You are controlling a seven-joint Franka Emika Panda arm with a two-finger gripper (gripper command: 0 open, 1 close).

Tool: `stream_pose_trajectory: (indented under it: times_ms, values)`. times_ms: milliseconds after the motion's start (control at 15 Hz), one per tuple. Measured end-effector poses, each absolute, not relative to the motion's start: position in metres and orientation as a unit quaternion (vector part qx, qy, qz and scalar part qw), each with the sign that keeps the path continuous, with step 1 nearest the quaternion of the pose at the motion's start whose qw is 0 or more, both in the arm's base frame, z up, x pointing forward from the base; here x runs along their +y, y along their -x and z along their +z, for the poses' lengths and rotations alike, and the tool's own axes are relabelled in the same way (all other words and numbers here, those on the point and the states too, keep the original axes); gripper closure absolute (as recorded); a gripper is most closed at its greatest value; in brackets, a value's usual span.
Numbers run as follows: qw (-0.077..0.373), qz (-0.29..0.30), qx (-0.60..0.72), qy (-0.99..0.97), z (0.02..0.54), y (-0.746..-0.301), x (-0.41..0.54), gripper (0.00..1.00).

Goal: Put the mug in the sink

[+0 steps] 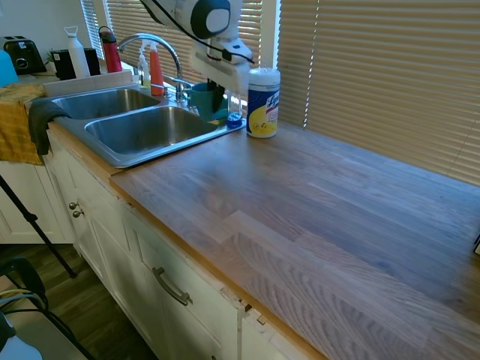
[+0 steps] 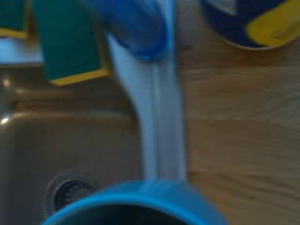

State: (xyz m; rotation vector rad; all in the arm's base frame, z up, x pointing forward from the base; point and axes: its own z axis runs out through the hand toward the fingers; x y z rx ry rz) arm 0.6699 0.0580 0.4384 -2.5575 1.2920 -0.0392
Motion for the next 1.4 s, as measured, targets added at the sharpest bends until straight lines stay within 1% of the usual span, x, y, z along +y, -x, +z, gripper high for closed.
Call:
stream_pose_trajectory:
  times_ms: [267,467,667,933,1400]
  values:
    - [0.165,-0.016,0.410,0.897,0.464,-0.667,0.127,1.00]
    - [0.158,-0.012,0.411,0.898,0.454,-0.672,0.152,1.00]
    - [0.149,-0.015,0.399,0.905,0.431,-0.688,0.218,1.00]
    - [0.140,-0.012,0.391,0.910,0.380,-0.713,0.278,1.00]
    - [0.102,0.019,0.398,0.911,0.252,-0.747,0.294,1.00]
